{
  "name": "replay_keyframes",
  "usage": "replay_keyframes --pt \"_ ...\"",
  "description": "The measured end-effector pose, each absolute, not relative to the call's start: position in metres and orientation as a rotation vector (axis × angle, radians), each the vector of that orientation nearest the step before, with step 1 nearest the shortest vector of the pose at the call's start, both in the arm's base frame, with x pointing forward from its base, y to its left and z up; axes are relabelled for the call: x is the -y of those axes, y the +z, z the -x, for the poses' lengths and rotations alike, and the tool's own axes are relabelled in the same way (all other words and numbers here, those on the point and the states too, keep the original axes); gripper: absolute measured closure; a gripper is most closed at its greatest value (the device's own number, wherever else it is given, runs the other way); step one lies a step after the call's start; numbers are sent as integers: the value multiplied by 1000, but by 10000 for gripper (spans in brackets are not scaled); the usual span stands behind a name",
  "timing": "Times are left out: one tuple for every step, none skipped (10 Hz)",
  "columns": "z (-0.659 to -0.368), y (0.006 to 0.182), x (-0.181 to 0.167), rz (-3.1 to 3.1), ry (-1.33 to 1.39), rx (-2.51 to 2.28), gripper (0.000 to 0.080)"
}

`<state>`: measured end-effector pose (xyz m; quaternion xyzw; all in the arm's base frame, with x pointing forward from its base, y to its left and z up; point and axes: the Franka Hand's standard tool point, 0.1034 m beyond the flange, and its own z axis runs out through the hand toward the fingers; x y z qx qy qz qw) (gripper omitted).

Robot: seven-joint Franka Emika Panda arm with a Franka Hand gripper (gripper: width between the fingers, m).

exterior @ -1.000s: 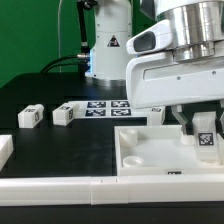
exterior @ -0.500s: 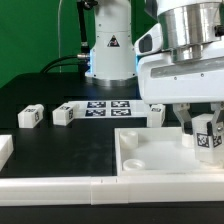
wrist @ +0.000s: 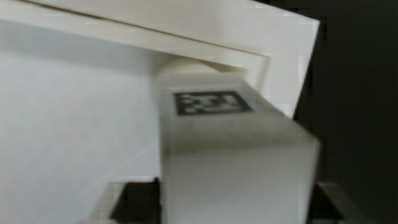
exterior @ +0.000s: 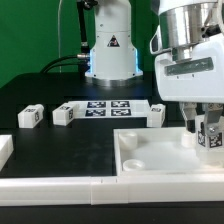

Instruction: Assemble one leg

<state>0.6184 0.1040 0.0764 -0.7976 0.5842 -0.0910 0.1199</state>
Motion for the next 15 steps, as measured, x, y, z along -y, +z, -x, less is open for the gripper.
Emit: replay_keyframes --pt "-619 80 -106 2393 -281 -1613 299" --pt "-619 80 -106 2545 -312 -1388 189" --pt "-618 79 -109 2665 -332 -1185 189" --pt "-617 77 -113 2813 -358 -880 158" --pt "-615 74 -116 2884 -368 -699 158" --pt "-613 72 -117 2953 -387 -482 151" --pt "-610 70 -118 3002 -394 -294 151" --pt "-609 69 -120 3035 -390 -126 151" --pt "-609 71 -121 3063 -380 79 151" --pt "-610 72 -120 3074 -380 243 151" --pt "-611 72 -118 3076 -384 383 151" --pt "-611 72 -118 3076 -385 389 151" --pt "-611 72 -118 3077 -384 386 252" --pt "-611 72 -118 3077 -384 386 252" --pt "-611 71 -118 3077 -383 386 453"
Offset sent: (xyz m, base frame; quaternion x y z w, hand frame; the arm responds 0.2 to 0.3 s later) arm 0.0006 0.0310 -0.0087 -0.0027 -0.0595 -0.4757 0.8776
